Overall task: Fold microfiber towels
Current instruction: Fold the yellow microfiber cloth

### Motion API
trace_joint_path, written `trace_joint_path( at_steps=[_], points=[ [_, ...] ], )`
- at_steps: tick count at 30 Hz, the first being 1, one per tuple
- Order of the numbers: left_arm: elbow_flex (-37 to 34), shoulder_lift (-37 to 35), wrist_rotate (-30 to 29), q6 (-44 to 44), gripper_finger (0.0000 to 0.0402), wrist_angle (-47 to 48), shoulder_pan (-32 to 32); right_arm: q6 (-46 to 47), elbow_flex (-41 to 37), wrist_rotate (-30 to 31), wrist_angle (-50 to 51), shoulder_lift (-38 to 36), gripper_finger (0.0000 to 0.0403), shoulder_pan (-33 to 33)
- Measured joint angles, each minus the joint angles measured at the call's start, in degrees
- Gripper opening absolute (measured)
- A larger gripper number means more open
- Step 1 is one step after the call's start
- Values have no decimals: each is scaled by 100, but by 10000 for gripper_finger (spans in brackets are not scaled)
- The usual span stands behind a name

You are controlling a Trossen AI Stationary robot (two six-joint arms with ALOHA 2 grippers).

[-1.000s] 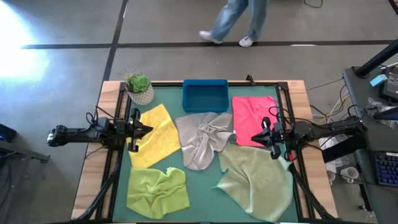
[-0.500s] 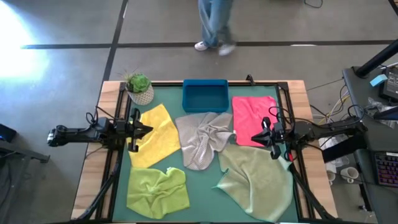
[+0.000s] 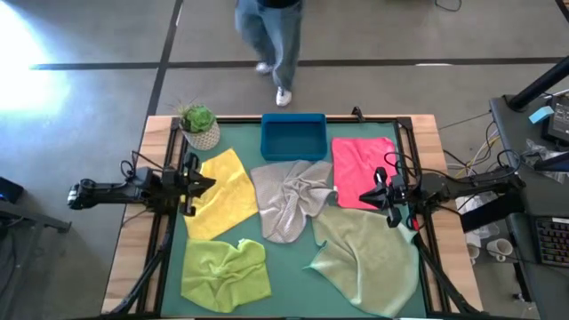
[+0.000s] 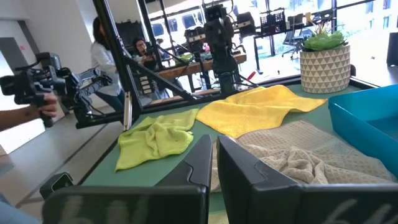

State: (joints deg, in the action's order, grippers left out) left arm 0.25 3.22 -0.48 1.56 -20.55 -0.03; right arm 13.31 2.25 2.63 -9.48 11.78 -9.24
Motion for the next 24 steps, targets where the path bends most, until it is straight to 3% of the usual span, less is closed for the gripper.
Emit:
trace_joint_path(
  at_steps=[10, 24],
  points=[
    [0, 2, -448, -1472, 0, -1255, -1, -1, 0, 0, 1, 1, 18, -1],
    [55, 13, -458, -1460, 0, -1850, 2, 0, 0, 0, -2, 0, 18, 1]
  ],
)
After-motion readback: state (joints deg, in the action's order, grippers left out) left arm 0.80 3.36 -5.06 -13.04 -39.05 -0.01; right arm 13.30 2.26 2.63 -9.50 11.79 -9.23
